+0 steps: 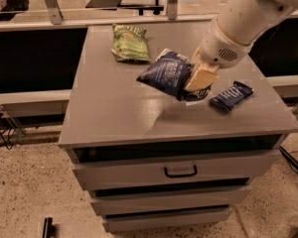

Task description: Move blue chip bag near green jalapeno chip bag

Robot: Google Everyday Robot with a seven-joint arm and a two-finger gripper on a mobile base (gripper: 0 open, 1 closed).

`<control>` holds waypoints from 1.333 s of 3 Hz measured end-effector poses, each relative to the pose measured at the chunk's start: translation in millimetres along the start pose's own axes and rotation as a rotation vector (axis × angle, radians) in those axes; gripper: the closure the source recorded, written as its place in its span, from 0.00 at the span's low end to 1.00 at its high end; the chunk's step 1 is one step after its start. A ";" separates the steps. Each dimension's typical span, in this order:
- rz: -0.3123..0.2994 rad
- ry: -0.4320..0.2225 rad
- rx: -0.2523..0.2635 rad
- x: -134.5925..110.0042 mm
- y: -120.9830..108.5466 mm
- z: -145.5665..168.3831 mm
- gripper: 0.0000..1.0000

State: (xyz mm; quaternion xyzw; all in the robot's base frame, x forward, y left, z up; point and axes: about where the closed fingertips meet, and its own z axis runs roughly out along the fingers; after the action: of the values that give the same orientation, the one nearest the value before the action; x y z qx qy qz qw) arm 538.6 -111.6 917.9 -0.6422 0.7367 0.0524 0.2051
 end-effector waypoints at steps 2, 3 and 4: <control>-0.095 0.003 0.152 3.1 -41.3 -9.5 1.00; -0.189 -0.005 0.284 1.8 -90.1 -14.4 1.00; -0.274 -0.027 0.367 -6.3 -139.9 -7.5 1.00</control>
Offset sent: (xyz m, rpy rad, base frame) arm 0.0888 -0.0324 0.0348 -0.0936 -0.3592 0.0623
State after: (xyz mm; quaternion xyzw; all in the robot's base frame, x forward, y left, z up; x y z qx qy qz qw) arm 672.9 -132.1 953.2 -0.6875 0.6369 -0.1023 0.3335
